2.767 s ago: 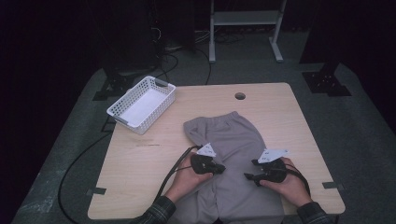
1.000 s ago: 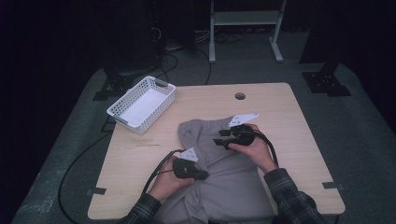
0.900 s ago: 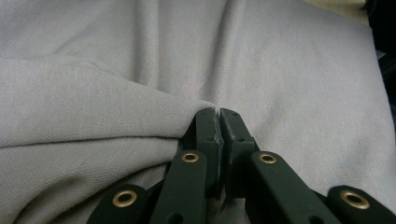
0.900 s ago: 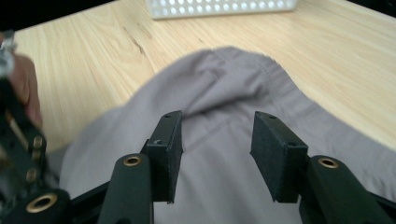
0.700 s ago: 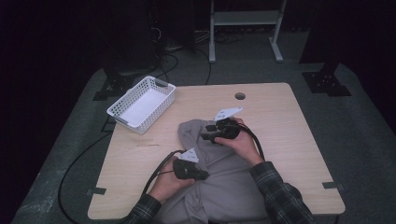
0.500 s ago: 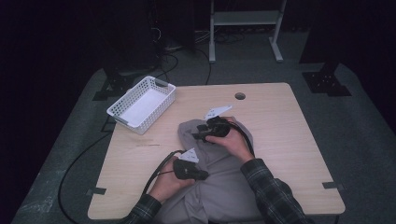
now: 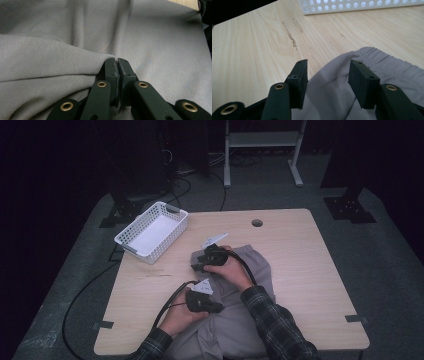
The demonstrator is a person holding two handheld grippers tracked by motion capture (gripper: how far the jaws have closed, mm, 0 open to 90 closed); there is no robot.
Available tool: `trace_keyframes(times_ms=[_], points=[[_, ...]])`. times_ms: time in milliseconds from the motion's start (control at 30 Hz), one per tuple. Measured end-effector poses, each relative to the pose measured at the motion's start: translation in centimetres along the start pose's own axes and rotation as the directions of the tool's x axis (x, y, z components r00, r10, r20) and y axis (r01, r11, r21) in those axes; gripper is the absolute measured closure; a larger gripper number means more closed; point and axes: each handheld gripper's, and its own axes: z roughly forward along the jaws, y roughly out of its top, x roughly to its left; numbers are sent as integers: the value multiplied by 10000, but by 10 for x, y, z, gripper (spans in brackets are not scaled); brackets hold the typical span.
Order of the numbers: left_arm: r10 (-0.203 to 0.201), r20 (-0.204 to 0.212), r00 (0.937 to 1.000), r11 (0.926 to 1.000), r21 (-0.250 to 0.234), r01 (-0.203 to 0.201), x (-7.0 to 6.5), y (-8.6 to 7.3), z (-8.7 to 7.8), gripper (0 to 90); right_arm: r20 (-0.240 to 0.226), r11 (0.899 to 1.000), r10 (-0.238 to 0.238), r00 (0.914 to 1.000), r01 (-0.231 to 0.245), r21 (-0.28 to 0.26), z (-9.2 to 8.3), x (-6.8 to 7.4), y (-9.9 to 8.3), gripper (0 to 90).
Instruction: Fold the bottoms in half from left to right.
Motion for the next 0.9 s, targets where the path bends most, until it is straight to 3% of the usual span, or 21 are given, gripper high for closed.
trace_keyframes(times_ms=[133, 267, 400, 500, 633, 900], points=[[-26, 8, 10000, 10000, -17, 26, 0, 0, 0, 871, 272, 9992, -43, 9996, 32, 394, 14, 0, -2, 484], [-1, 5, 10000, 10000, -7, 1, 0, 0, 0, 871, 242, 9989, 90, 9997, -101, 453, 21, -1, -5, 502], [30, 8, 10000, 10000, 7, -30, 0, 0, 0, 871, 464, 9972, -112, 9989, 77, 748, 28, 1, -6, 619], [-8, 31, 10000, 10000, -24, 8, 0, 0, 0, 871, 526, 9972, -64, 9986, 25, 750, 30, 1, -6, 746], [-21, 36, 10000, 10000, -46, 21, 0, 0, 1, 871, 521, 9972, 30, 9986, -68, 744, 30, 0, -7, 850], [-89, 213, 9997, 9999, -107, 91, 2, -1, 0, 871, 395, 9980, 216, 9990, -239, 585, 24, 0, -4, 886]])
